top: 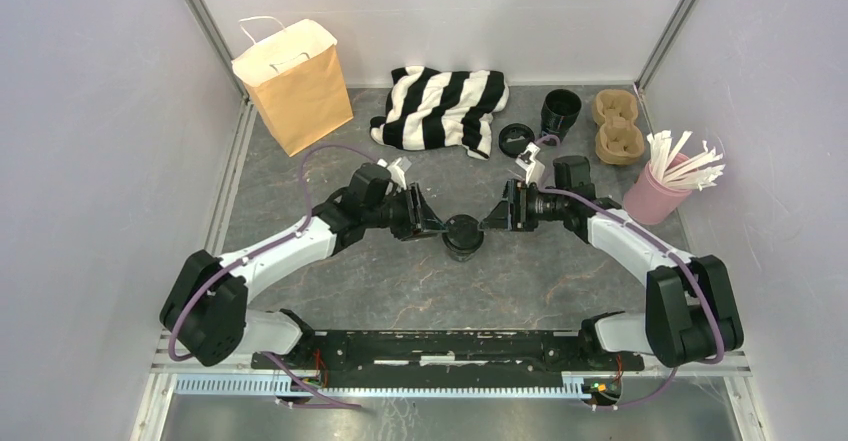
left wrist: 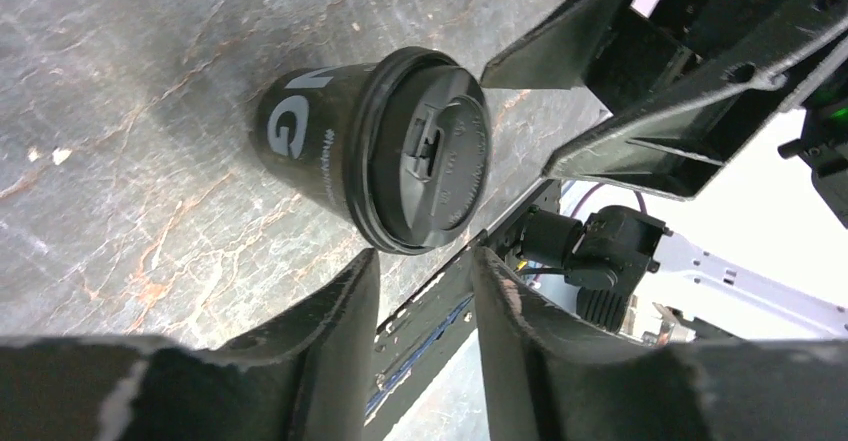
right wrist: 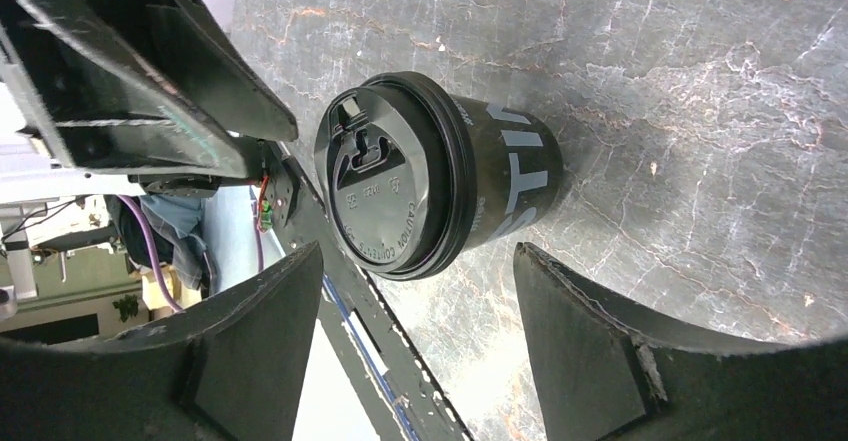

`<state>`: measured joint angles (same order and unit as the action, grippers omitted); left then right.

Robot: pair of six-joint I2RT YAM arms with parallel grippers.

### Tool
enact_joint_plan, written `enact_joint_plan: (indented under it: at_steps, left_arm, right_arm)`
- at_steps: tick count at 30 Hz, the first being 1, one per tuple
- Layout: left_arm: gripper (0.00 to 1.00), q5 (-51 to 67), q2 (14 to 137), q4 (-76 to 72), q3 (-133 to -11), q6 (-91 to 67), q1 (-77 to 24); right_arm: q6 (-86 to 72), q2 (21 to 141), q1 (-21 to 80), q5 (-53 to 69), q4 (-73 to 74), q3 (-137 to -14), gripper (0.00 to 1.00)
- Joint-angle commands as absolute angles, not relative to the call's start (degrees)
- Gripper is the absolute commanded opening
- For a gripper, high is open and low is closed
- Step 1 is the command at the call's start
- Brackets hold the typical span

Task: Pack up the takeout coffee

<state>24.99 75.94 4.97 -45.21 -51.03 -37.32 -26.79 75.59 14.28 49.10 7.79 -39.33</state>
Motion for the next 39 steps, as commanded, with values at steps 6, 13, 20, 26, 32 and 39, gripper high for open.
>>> enact_joint_plan:
  at_steps: [6, 13, 20, 26, 32, 39]
  left_arm:
    - [0.38, 25.93, 78.20, 0.21, -42.74, -56.50, -36.30]
    - [0.35, 26.83, 79.93, -1.77, -41.78, -57.40, -36.06]
    - [0.33, 27.25, 82.12, -1.21, -43.01, -56.51, -35.95]
    - [0.31, 25.45, 83.14, 3.78, -44.50, -53.47, -35.95]
    - [0.30, 24.99, 84.29, 4.98, -44.66, -52.25, -36.03]
    - [0.36, 24.55, 81.72, 6.78, -45.80, -51.28, -36.04]
  right_arm:
    - [-29.16, 79.08, 14.21, 51.99, 0.44, -39.73, 0.68]
    - [-29.20, 80.68, 14.25, 53.00, -1.19, -39.12, 0.65]
    - [-30.72, 81.44, 14.42, 53.30, -3.32, -38.41, 0.62]
    - [-32.12, 83.03, 14.85, 53.59, -6.06, -37.09, 0.57]
    - [-33.39, 84.28, 14.85, 54.16, -8.81, -35.23, 0.52]
    - [-31.66, 83.69, 14.83, 54.15, -7.91, -34.07, 0.51]
